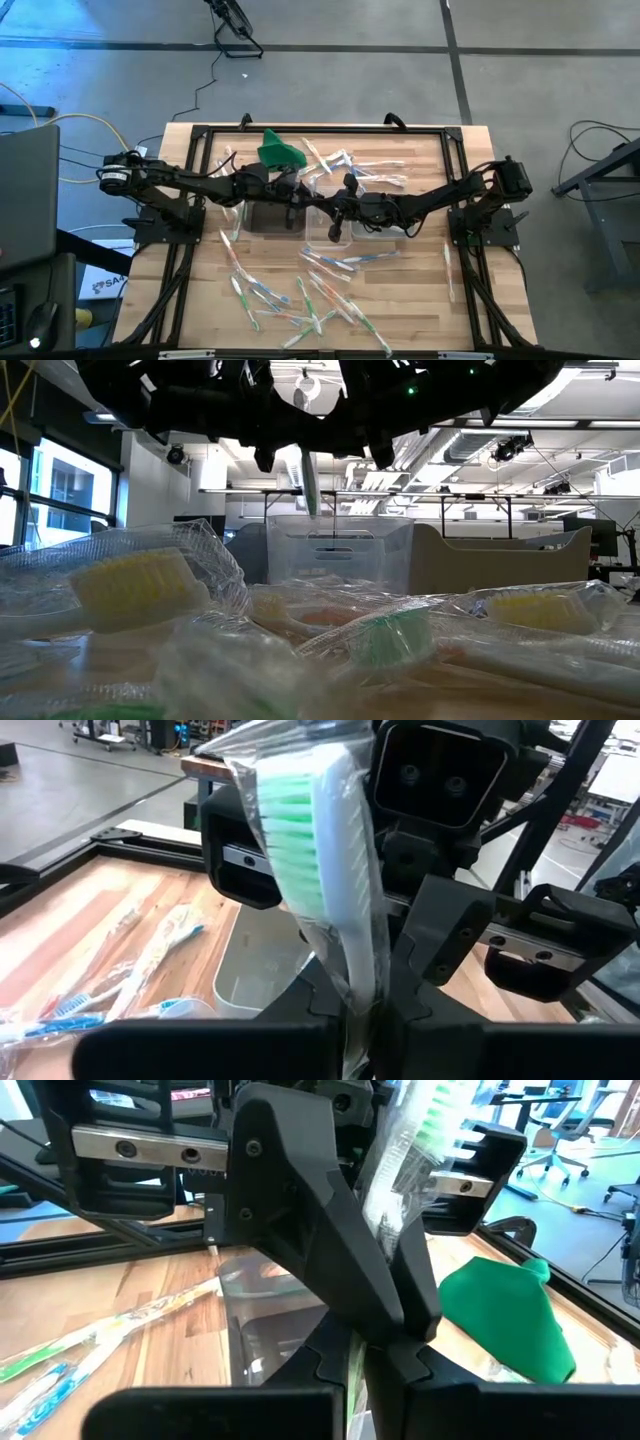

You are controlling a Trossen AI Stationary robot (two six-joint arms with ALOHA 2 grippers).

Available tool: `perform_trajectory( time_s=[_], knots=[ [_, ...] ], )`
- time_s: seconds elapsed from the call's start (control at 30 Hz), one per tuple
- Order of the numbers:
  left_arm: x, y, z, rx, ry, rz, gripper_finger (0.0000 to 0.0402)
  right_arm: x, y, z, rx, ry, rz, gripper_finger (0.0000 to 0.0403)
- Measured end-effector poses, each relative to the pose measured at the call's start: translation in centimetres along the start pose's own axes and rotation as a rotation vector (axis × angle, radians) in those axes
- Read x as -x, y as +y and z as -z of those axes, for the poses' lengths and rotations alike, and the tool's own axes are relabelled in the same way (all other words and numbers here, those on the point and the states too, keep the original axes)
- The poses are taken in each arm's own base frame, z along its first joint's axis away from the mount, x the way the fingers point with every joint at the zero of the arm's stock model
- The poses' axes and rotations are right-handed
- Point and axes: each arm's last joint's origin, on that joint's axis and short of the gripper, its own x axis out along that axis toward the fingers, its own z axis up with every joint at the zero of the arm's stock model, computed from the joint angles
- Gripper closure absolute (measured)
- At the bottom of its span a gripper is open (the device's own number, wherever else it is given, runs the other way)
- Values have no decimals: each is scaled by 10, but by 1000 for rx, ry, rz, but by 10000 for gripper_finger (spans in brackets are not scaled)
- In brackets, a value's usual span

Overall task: Pick & Place Toothbrushes
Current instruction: Put the green toothbrush into the black bin

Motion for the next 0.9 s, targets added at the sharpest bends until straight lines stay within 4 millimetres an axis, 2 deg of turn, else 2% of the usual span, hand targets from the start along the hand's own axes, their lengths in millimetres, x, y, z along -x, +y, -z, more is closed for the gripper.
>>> perform_trajectory(
  time_s=[0.13, 0.2, 0.57, 0.7, 0.9],
  knots=[
    [0, 0, 0, 5, -2, 2, 388, 0, 0, 0, 0, 2, -20, 396],
    [0, 0, 0, 9, -5, 3, 391, 0, 1, 0, 2, 4, -37, 382],
    [0, -1, -3, -4, -28, 15, 394, 7, 8, -5, -2, 4, -65, 216],
    [3, -3, -8, -29, -45, 18, 394, 24, 11, -19, 42, 27, -73, 179],
    [16, -7, -21, -63, -51, 14, 394, 55, 7, -40, 74, 78, -22, 171]
  ],
)
